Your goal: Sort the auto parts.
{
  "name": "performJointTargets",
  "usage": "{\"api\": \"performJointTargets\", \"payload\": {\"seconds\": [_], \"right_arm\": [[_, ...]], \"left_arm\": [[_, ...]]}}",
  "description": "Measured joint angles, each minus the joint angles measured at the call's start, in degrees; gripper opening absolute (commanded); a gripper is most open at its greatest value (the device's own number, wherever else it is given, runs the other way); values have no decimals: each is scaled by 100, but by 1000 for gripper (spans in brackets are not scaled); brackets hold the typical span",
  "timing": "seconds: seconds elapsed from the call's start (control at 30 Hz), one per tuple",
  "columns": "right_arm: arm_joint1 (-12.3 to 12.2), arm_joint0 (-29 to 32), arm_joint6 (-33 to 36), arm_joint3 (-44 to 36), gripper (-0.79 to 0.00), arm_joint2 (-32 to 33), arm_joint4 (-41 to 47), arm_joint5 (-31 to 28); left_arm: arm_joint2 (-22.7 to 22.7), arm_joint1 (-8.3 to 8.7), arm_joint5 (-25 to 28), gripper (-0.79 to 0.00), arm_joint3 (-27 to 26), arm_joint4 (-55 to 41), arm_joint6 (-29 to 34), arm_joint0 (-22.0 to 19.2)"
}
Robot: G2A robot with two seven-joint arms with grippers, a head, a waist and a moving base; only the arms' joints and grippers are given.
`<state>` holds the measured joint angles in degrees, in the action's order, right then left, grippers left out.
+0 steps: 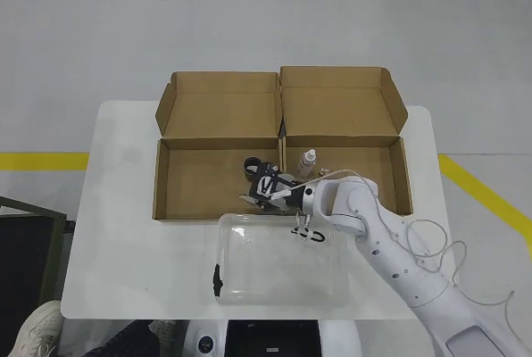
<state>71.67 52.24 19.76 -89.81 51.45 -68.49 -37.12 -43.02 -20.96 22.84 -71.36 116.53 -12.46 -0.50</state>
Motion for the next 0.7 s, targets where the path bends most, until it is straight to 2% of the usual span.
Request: {"api": "performJointTargets", "payload": {"seconds": [0.3,0.4,0.7], "right_arm": [[-269,921,-291,-1066,-317,881,-241,-224],[-351,1282,-467,-1346,-277,1173,-352,-316],[-565,2288,-1158,-1768,-212,2156,-644,-443]], "left_arm": [[0,0,0,0,0,0,0,0],[0,0,0,0,0,0,0,0],[0,0,0,0,0,0,0,0]]}}
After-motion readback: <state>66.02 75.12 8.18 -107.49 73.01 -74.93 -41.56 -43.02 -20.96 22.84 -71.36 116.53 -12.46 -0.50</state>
